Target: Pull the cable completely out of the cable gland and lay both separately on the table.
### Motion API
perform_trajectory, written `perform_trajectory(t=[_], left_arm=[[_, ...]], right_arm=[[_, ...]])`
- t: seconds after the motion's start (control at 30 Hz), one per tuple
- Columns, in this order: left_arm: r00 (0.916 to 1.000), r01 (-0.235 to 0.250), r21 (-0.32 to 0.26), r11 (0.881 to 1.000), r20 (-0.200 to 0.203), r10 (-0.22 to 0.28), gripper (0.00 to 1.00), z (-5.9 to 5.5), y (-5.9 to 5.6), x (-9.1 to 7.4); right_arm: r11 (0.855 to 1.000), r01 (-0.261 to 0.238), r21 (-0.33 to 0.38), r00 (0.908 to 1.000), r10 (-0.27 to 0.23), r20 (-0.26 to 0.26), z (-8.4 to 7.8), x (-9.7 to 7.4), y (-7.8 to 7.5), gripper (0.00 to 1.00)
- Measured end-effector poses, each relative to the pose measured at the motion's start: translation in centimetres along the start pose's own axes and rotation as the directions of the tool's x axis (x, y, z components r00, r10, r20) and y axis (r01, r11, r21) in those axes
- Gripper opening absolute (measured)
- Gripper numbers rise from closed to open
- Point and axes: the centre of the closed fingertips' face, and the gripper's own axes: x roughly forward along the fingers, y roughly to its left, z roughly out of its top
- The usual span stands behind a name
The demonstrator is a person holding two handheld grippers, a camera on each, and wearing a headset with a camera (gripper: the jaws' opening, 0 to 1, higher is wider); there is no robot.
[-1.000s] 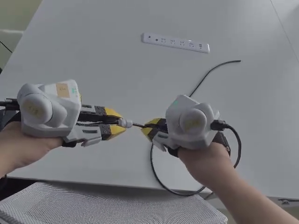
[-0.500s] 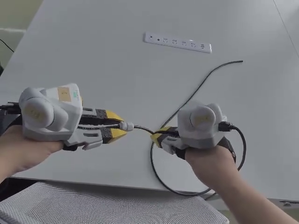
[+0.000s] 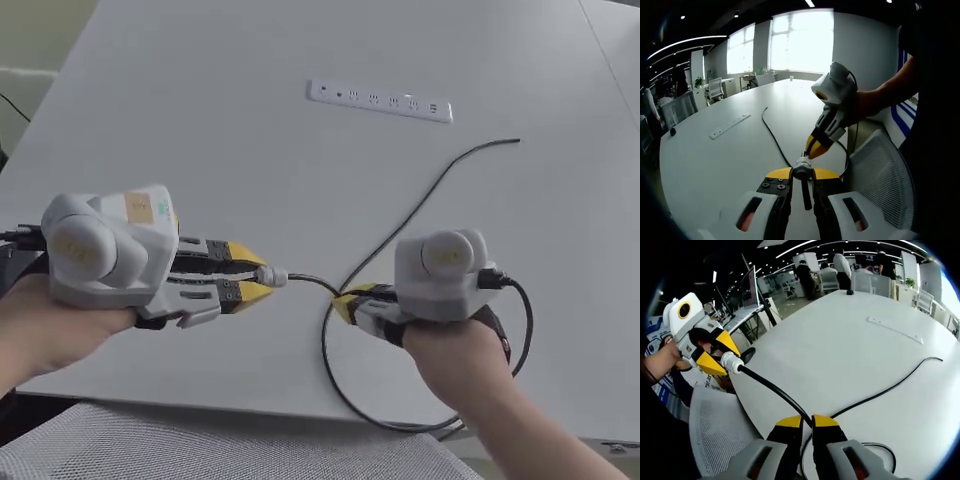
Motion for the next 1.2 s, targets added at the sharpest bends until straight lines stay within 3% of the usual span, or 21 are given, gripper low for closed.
perform_trajectory(t=[0.1, 0.13, 0.2, 0.4, 0.47, 0.53, 0.6, 0.63, 0.7, 0.93, 1.1, 1.2], left_arm=[[1.0000, 0.002, 0.000, 1.000, -0.003, -0.002, 0.15, -0.1, 0.0, 0.0], [1.0000, 0.003, 0.002, 1.000, -0.007, -0.003, 0.15, -0.2, 0.0, 0.0], [0.9999, 0.006, 0.007, 1.000, -0.014, -0.006, 0.15, -0.4, 0.0, 0.0], [0.9999, 0.009, 0.000, 1.000, -0.007, -0.009, 0.15, -0.2, -0.2, 0.0], [0.9999, 0.009, 0.005, 1.000, -0.008, -0.009, 0.15, -0.2, -0.1, 0.0], [0.9999, 0.009, 0.007, 1.000, -0.007, -0.009, 0.15, -0.2, -0.2, -0.1], [0.9999, 0.010, 0.007, 1.000, -0.006, -0.010, 0.15, -0.2, -0.2, -0.1], [0.9999, 0.010, 0.008, 1.000, -0.007, -0.010, 0.15, -0.3, -0.3, -0.1], [0.9999, 0.011, 0.007, 1.000, -0.006, -0.011, 0.15, -0.4, -0.4, -0.1], [0.9998, 0.016, 0.005, 1.000, -0.009, -0.015, 0.15, -0.5, -0.8, -0.2], [0.9999, 0.012, 0.002, 1.000, -0.007, -0.012, 0.15, -0.5, -0.9, -0.4], [1.0000, 0.010, -0.003, 1.000, 0.001, -0.010, 0.15, -0.5, -0.9, -0.5]], right_arm=[[0.994, -0.021, -0.105, 0.9998, 0.021, -0.003, 0.0, -0.1, 0.4, 0.03], [0.989, -0.007, -0.148, 0.9996, 0.011, 0.027, 0.4, -0.1, 0.2, 0.04], [0.980, 0.011, -0.197, 0.9995, -0.005, 0.031, 0.5, -0.3, 0.0, 0.05], [0.978, 0.012, -0.208, 0.9981, 0.000, 0.061, 1.2, -0.7, 0.3, 0.17], [0.949, 0.053, -0.309, 0.9965, -0.030, 0.078, 2.0, -1.2, 0.3, 0.20], [0.915, 0.053, -0.401, 0.9953, -0.016, 0.095, 2.9, -1.6, 1.3, 0.23], [0.866, 0.023, -0.499, 0.9950, 0.028, 0.096, 3.5, -1.8, 3.1, 0.25], [0.831, 0.022, -0.556, 0.9951, 0.036, 0.092, 3.8, -1.8, 3.9, 0.25], [0.779, 0.006, -0.627, 0.9955, 0.055, 0.077, 4.0, -1.6, 5.2, 0.24], [0.719, -0.027, -0.694, 0.9932, 0.098, 0.063, 4.6, -0.6, 8.0, 0.17], [0.709, -0.037, -0.704, 0.9933, 0.103, 0.052, 4.7, -0.6, 8.2, 0.03], [0.711, -0.036, -0.703, 0.9927, 0.106, 0.057, 4.8, -0.8, 8.2, 0.02]])
